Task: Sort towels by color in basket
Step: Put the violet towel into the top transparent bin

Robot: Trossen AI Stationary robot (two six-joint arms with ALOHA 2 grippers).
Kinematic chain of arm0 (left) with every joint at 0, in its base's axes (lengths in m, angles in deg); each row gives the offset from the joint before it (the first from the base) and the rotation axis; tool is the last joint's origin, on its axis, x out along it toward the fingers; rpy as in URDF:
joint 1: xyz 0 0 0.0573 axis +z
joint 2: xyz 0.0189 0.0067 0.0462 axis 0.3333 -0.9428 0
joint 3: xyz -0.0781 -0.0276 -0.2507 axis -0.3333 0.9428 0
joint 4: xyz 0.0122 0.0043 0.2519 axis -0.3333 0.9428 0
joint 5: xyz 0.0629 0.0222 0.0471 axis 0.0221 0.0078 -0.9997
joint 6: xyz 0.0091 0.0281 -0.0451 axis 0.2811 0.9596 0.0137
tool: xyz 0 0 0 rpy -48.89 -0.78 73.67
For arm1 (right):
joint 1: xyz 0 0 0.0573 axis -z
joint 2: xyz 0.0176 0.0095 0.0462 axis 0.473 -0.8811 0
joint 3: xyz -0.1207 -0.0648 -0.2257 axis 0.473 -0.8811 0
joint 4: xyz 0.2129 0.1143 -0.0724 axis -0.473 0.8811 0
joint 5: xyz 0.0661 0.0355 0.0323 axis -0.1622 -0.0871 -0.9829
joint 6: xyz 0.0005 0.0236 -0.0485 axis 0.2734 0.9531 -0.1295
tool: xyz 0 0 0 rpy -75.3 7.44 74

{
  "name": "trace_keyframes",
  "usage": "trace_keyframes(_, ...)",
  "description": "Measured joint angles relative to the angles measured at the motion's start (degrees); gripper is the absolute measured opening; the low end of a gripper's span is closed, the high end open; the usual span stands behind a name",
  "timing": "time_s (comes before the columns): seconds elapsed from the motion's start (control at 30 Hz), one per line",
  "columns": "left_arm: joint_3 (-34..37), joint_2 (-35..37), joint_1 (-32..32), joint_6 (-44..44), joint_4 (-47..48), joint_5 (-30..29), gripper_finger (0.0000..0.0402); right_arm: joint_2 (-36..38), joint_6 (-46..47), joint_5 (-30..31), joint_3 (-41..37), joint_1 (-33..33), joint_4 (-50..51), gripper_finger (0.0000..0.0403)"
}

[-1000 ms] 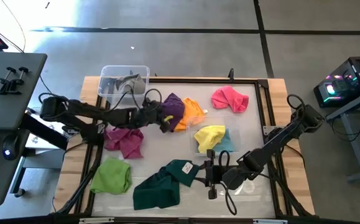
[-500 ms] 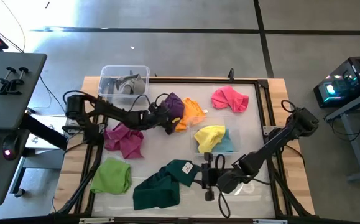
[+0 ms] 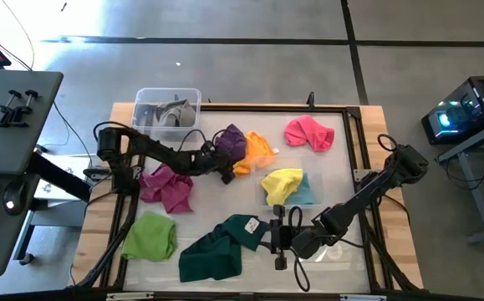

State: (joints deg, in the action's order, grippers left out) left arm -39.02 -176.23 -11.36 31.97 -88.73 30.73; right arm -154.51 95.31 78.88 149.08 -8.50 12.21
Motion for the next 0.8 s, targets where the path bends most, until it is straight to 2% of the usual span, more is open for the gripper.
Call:
trace_keyframes(0.07, 0.07, 1.07, -0.27, 0.04, 1.38, 0.25, 0.0014, 0.00, 0.24, 0.00, 0.00, 0.00, -0.02, 0.0128)
trace_keyframes(0.2, 0.30, 7.00, -1.96, 0.01, 6.22, -0.56, 0.0017, 0.00, 0.60, 0.00, 0.01, -0.03, 0.00, 0.0128)
trace_keyframes(0.33, 0.28, 16.22, -4.19, 0.42, 10.43, -0.76, 0.0005, 0.00, 0.59, 0.00, 0.01, -0.04, 0.00, 0.0128)
trace_keyframes(0.6, 0.18, 34.15, -8.78, 1.53, 15.73, -0.36, 0.0006, 0.00, 0.61, 0.00, 0.00, -0.04, -0.04, 0.0128)
trace_keyframes(0.7, 0.17, 37.24, -9.03, 2.05, 17.47, 0.63, 0.0006, 0.00, 0.53, 0.01, 0.01, -0.04, -0.04, 0.0128)
trace_keyframes(0.8, 0.16, 37.18, -8.97, 1.15, 20.25, 0.59, 0.0006, 0.00, 0.15, 0.02, 0.00, -0.03, -0.02, 0.0128)
